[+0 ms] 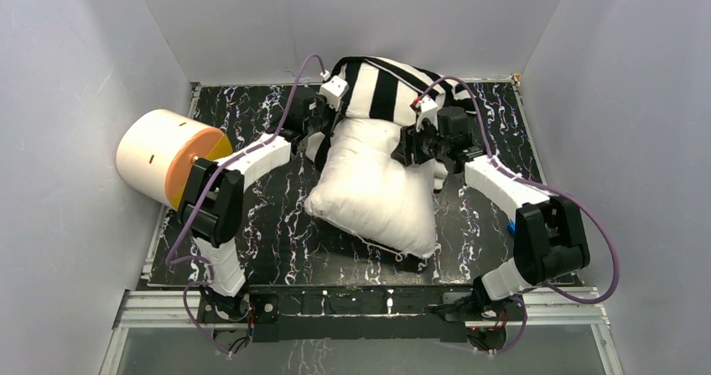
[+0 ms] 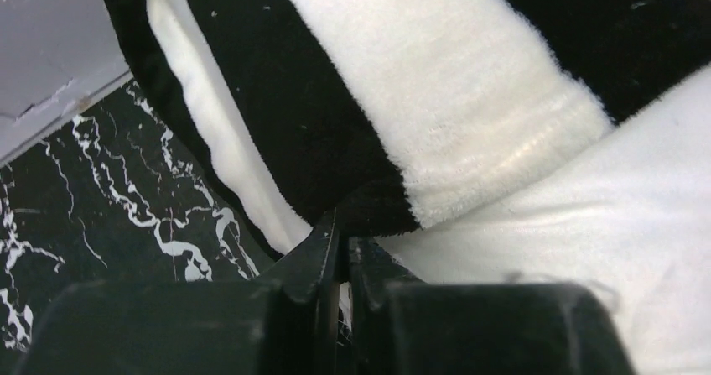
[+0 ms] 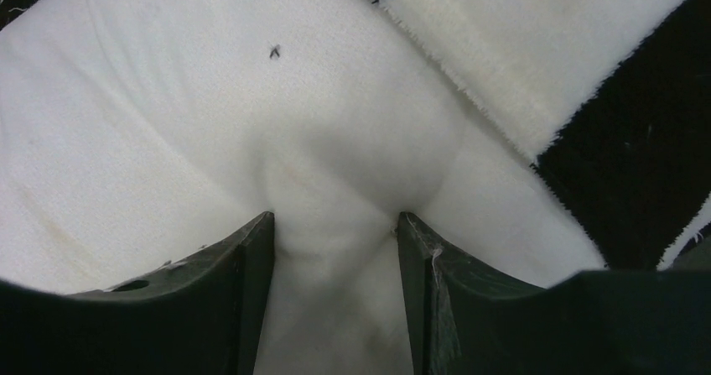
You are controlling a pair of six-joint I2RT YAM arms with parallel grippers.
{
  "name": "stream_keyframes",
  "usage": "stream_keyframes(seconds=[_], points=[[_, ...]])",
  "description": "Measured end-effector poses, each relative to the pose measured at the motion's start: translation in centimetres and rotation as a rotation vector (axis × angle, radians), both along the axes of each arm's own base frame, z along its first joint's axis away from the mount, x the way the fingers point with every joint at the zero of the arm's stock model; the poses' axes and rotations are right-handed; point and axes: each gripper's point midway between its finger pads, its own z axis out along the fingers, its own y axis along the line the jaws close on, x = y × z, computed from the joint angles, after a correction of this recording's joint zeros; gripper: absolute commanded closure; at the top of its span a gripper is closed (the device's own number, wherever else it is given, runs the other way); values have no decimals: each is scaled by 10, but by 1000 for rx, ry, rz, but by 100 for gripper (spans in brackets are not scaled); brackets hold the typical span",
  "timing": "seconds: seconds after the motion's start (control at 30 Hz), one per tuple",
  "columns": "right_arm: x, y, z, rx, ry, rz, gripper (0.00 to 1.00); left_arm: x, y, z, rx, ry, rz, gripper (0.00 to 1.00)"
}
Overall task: Put the pillow into the pillowcase
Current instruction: Stuff the pillow into the pillowcase.
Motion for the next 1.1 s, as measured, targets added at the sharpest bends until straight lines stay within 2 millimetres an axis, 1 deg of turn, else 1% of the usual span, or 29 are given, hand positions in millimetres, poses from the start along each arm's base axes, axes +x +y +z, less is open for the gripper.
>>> stream_keyframes(seconds=[0.1,0.17,0.2,0.23,0.27,0.3,0.33,0.37,0.43,0.5,0.53,0.57,0.6,0.63,0.67,0.73,0.77,0.8,0.83,0.87,0.9,0.93,1.03,1.1], points=[[4,-7,0,-6,64,-59,32,-2,-7,6,-24,-10,-21,100],[6,-10,10,-4,125,-117,26,-10,-13,16,-54,-9,-30,100],[5,-9,19,1,138,-144,22,-15,-14,20,-69,-7,-31,100],[5,-9,31,7,132,-173,15,-21,-16,25,-86,-10,-34,100],[3,-7,43,13,113,-195,9,-30,-18,29,-104,-12,-40,100],[-3,-3,57,23,88,-202,5,-38,-20,33,-123,-9,-46,100],[-8,3,69,35,63,-197,3,-47,-24,35,-140,-2,-56,100],[-17,11,86,51,23,-179,3,-54,-28,38,-153,4,-68,100],[-30,23,110,83,-38,-146,2,-61,-36,42,-176,17,-87,100],[-37,32,126,109,-95,-134,2,-68,-42,41,-191,42,-100,100],[-37,34,128,114,-113,-141,3,-70,-44,40,-197,58,-103,100],[-36,35,125,113,-116,-152,3,-73,-45,38,-204,74,-106,100],[-34,38,117,107,-110,-160,5,-74,-46,37,-212,87,-108,100],[-32,41,105,93,-95,-169,6,-76,-47,37,-222,99,-110,100],[-29,44,93,76,-79,-176,9,-77,-48,38,-233,109,-115,100],[-22,50,60,23,-26,-193,12,-81,-51,40,-255,125,-129,100],[-17,51,43,-7,-1,-208,19,-83,-52,42,-267,131,-134,100],[-13,52,30,-32,16,-220,33,-85,-52,44,-277,138,-136,100],[-9,53,16,-59,31,-232,61,-88,-51,45,-286,146,-134,100],[-4,55,7,-79,32,-244,81,-89,-51,48,-297,156,-130,100],[1,55,3,-90,21,-251,92,-90,-50,49,-310,169,-126,100],[7,55,1,-88,12,-266,100,-92,-49,50,-326,188,-123,100],[27,49,5,-61,7,-309,100,-98,-48,52,-383,256,-105,100],[39,42,10,-34,0,-330,100,-107,-45,54,-428,295,-84,100]])
